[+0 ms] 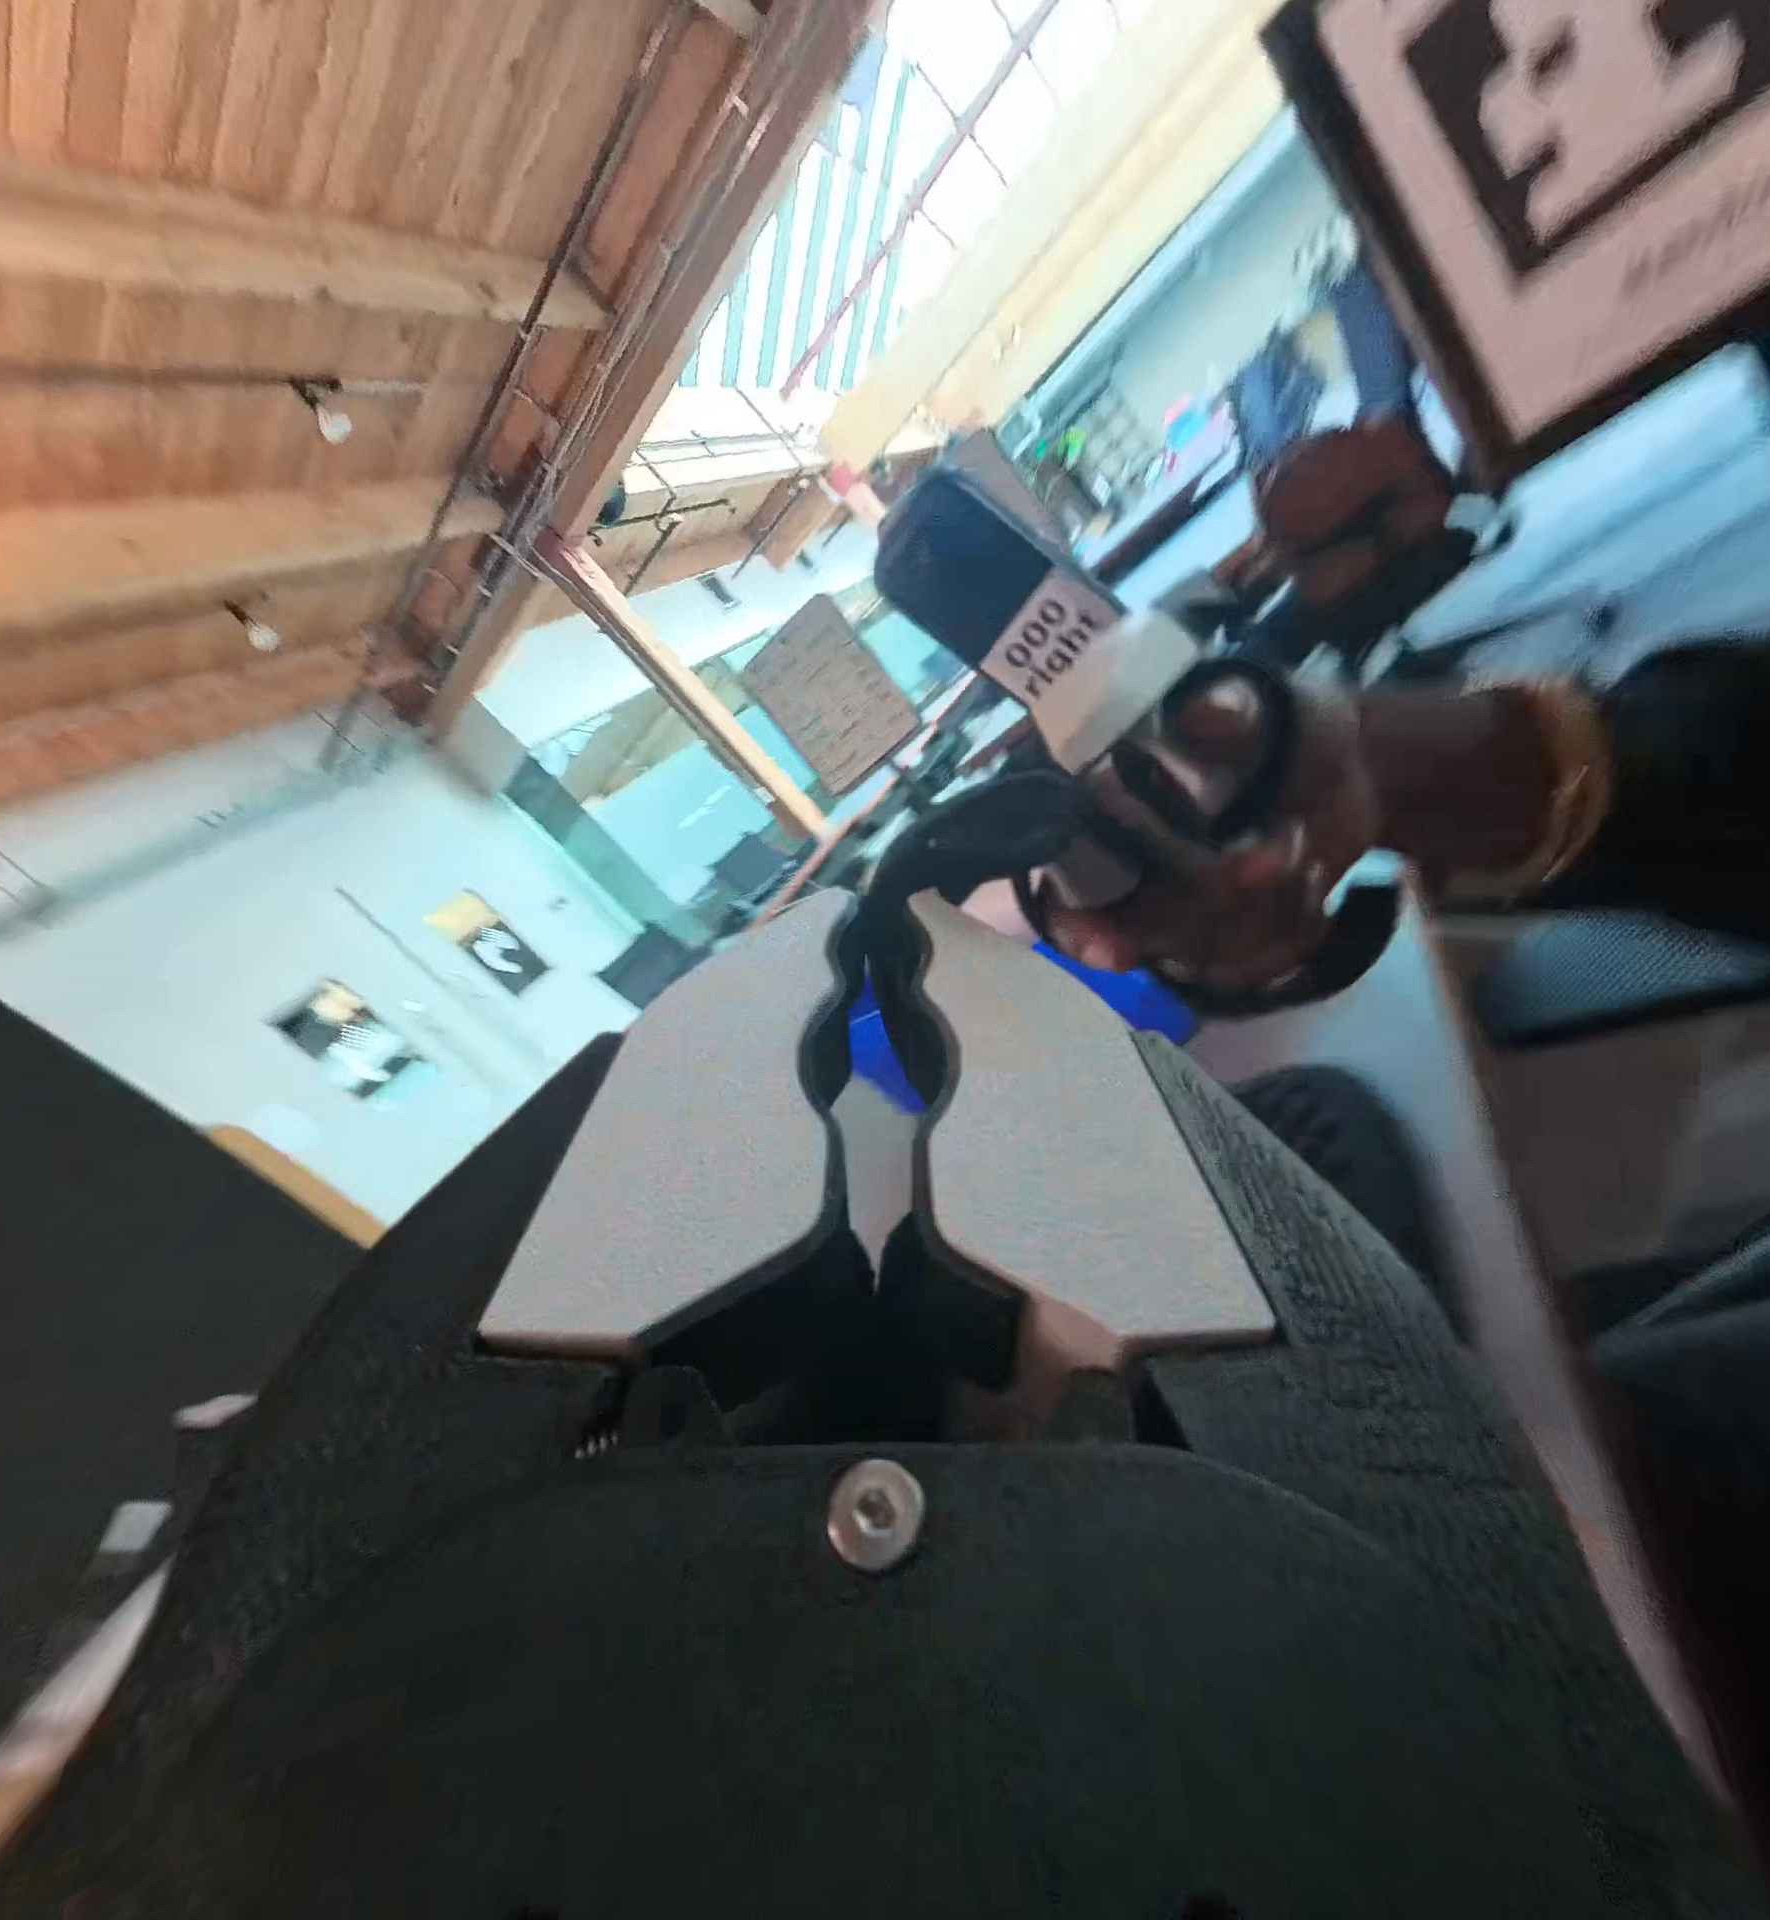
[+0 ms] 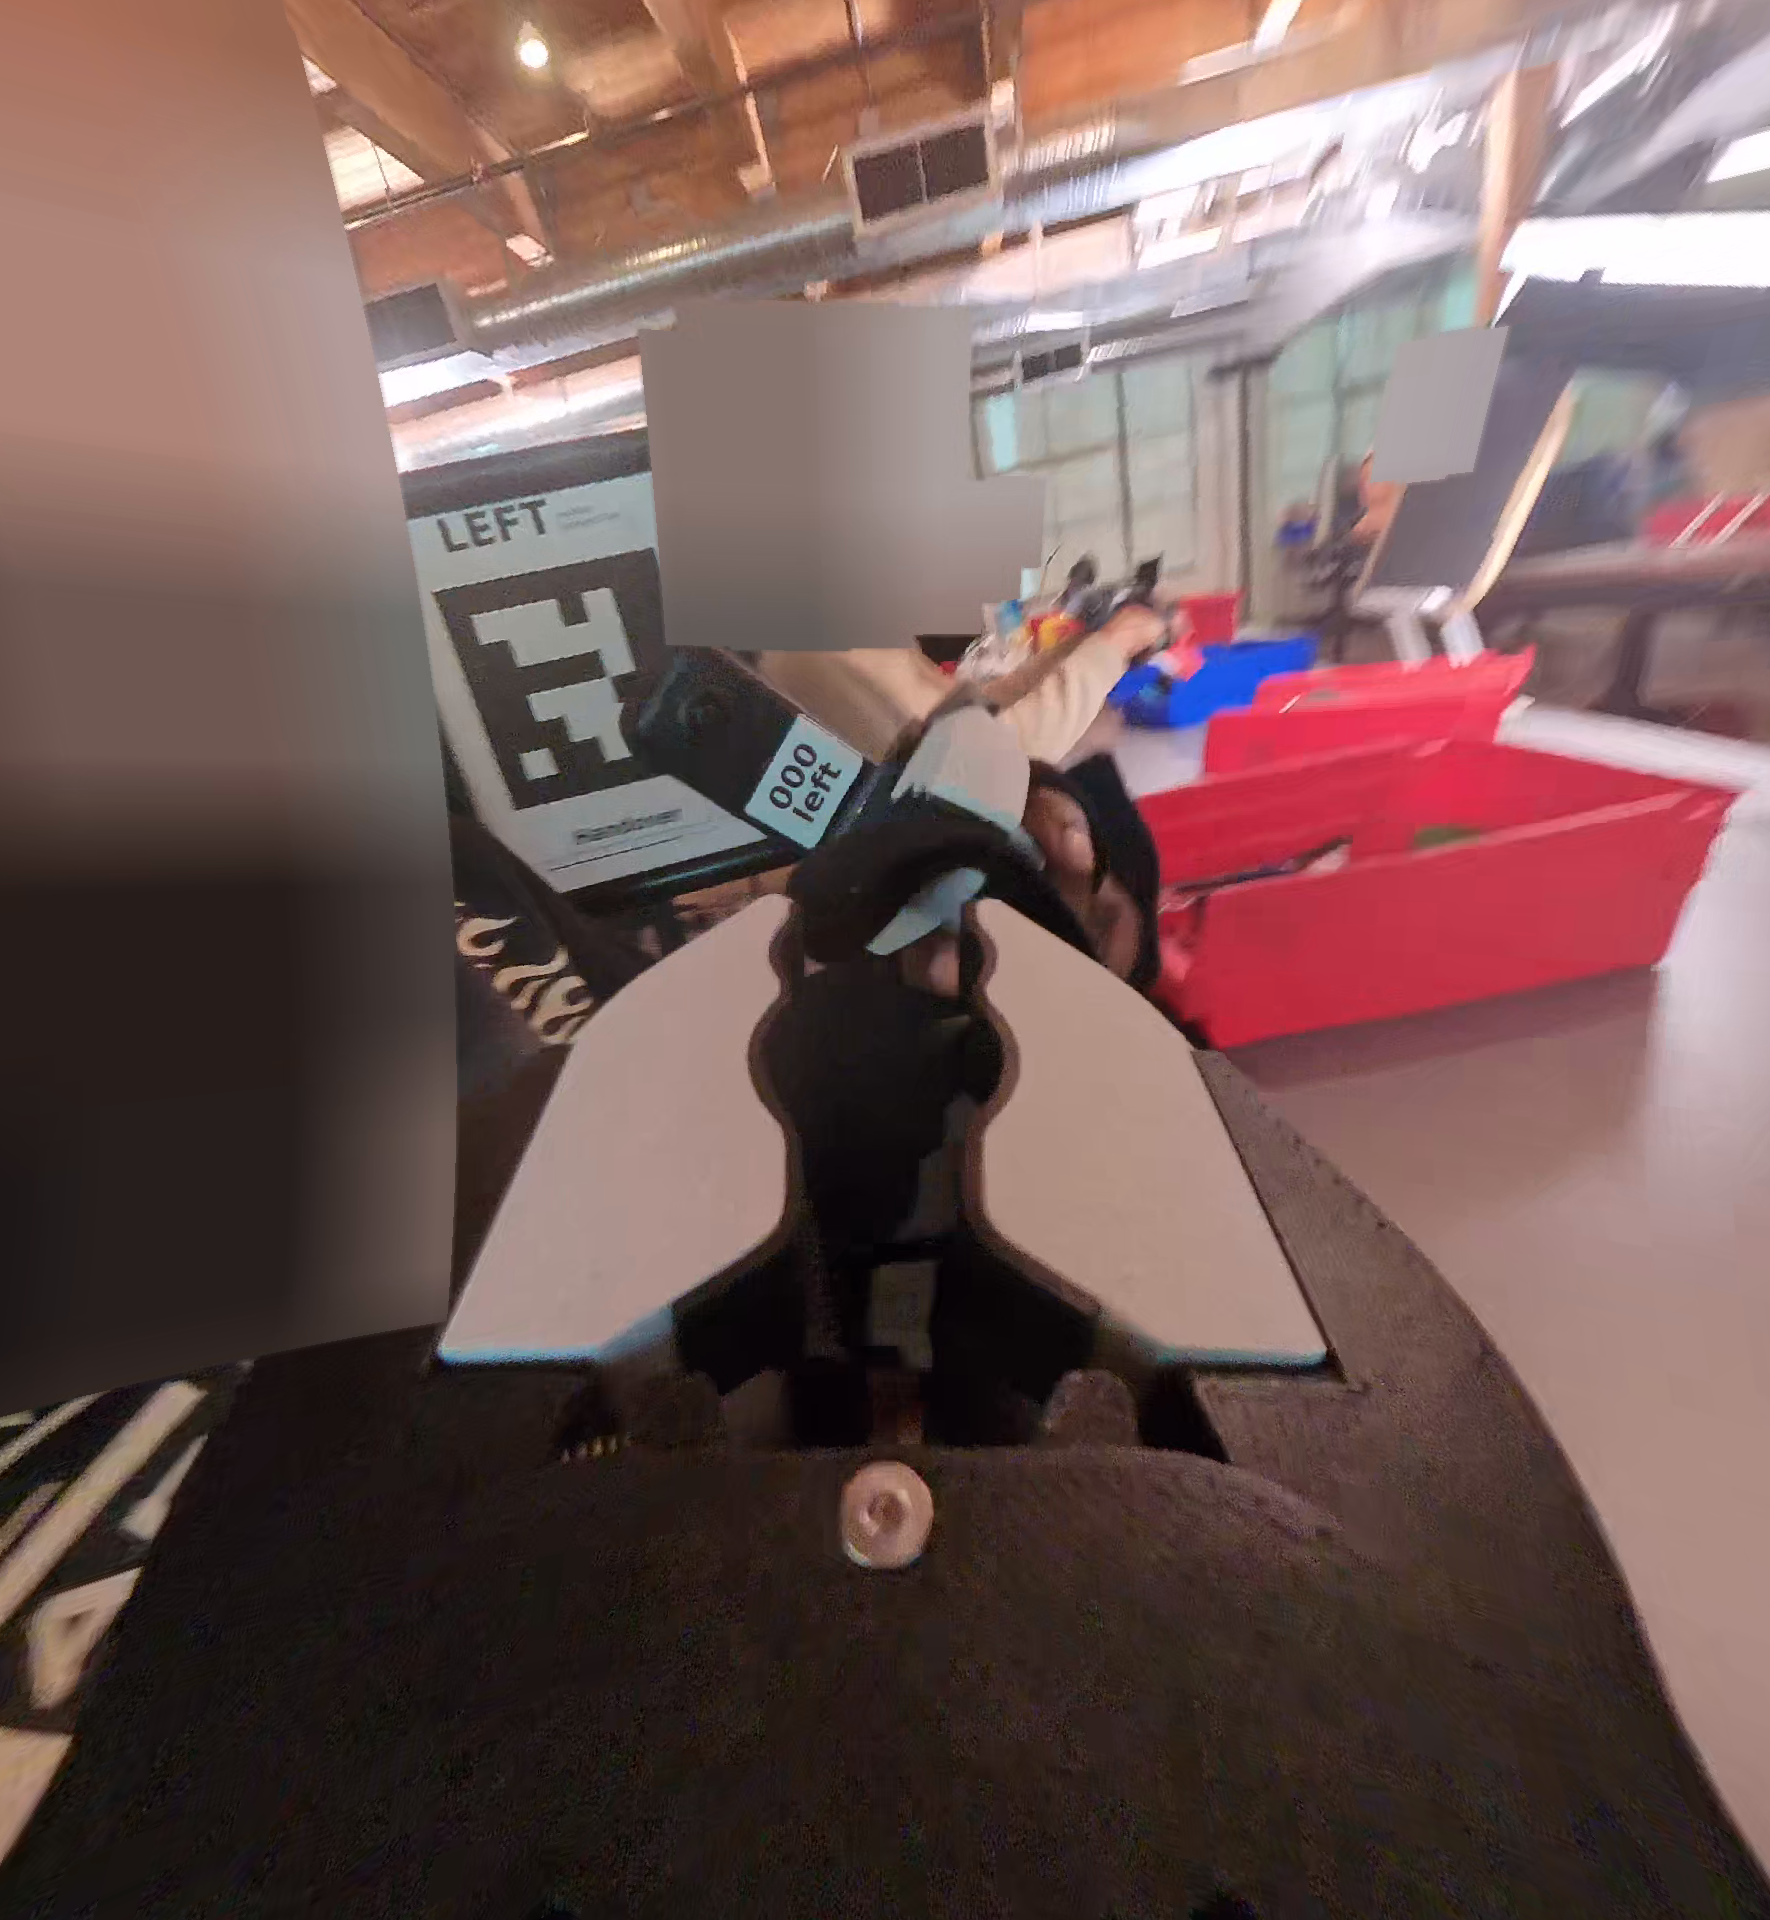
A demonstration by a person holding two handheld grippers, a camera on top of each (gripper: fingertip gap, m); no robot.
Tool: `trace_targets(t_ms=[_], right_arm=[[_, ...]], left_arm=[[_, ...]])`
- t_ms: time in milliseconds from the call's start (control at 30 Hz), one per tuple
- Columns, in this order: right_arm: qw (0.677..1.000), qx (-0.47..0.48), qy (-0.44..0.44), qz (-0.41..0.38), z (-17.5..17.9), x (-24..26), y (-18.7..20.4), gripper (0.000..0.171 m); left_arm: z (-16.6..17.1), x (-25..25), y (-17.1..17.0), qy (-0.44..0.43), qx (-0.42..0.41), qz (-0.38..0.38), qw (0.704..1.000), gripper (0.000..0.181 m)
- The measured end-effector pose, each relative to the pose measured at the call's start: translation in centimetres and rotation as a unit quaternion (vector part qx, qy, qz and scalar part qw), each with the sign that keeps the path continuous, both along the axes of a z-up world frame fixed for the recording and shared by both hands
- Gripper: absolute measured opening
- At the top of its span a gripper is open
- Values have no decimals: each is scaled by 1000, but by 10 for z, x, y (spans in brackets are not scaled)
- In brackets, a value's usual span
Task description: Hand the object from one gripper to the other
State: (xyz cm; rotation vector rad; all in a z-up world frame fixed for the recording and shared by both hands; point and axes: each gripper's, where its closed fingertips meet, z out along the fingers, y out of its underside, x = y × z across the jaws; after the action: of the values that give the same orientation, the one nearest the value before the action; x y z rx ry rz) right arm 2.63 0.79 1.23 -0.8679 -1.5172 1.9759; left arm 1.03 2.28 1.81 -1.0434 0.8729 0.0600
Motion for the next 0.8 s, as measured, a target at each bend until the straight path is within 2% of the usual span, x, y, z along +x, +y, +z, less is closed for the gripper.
trace_targets(t_ms=[33, 167, 267, 333, 400, 433, 667, 800], right_arm=[[999, 17, 23, -23, 3, 1, 3, 30], [993, 64, 51, -90, 3, -4, 13, 31], [992, 80, 35, -90, -5, -10, 9, 31], [992, 88, 27, -87, -10, -13, 7, 25], [992, 93, 28, -74, -11, -12, 3, 8], [993, 92, 27, -74, -11, -12, 3, 6], [994, 56, 34, -84, -1, -10, 10, 6], [993, 38, 53, -101, 8, -7, 16, 5]], left_arm=[[3, -1, -1, -45, -29, -27, 998, 5], [11, -1, -7, -193, -133, -151, 960, 5], [8, 3, -6, -223, -179, -192, 939, 5], [6, 6, -5, -234, -200, -204, 929, 5], [4, 8, -6, -243, -215, -217, 921, 6], [5, 9, -6, -248, -216, -223, 918, 5], [-2, 7, 1, -276, -251, -235, 898, 17], [-14, 14, 5, -258, -281, -234, 894, 20]])
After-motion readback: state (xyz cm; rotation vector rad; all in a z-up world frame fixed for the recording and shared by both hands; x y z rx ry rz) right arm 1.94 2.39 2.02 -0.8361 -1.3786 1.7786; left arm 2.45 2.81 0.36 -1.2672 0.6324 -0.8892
